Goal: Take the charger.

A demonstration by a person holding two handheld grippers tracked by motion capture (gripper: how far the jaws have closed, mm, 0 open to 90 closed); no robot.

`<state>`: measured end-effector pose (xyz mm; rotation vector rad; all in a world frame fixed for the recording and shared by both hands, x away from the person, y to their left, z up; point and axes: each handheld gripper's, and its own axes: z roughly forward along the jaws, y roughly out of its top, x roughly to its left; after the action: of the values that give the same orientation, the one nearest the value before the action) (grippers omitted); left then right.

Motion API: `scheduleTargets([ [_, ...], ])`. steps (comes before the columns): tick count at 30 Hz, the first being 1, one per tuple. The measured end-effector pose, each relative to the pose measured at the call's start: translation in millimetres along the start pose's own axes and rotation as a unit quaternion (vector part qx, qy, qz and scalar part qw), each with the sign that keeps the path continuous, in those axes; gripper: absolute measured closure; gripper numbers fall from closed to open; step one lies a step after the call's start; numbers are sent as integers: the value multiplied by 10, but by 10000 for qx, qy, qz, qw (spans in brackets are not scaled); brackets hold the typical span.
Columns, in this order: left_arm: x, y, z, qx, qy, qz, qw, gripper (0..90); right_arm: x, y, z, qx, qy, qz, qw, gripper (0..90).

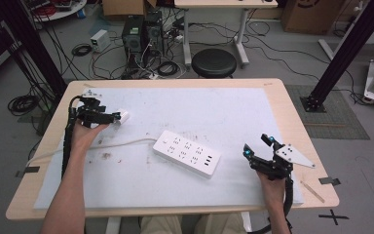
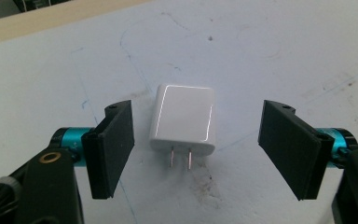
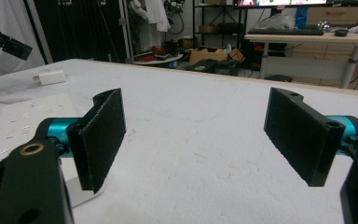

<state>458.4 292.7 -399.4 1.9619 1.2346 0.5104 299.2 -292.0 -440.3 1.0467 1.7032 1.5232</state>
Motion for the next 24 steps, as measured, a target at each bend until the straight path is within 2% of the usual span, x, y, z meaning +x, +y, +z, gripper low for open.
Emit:
scheduleTargets([
  [5, 7, -23, 117, 12, -126, 54, 9999, 268, -8, 1, 1, 17, 7, 60, 10000, 210],
  [6, 8, -32, 174, 6, -122, 123, 9998, 268, -10, 0, 2, 8, 6, 61, 10000, 210],
  [10, 10, -38, 198, 23, -124, 176, 9998, 268, -10, 0, 3, 7, 6, 63, 10000, 210],
  [11, 39, -67, 274, 53, -103, 226, 9997, 268, -9, 0, 2, 13, 3, 66, 10000, 210],
  [18, 96, -127, 380, 182, -183, 161, 9995, 268, -12, 2, 11, 28, -7, 28, 10000, 210],
  [21, 98, -132, 408, 175, -138, 225, 9995, 275, -2, 3, 12, 80, -24, 70, 9999, 210],
  [24, 97, -136, 426, 184, -100, 271, 9994, 306, -5, 3, 20, 73, -35, -19, 10000, 210],
])
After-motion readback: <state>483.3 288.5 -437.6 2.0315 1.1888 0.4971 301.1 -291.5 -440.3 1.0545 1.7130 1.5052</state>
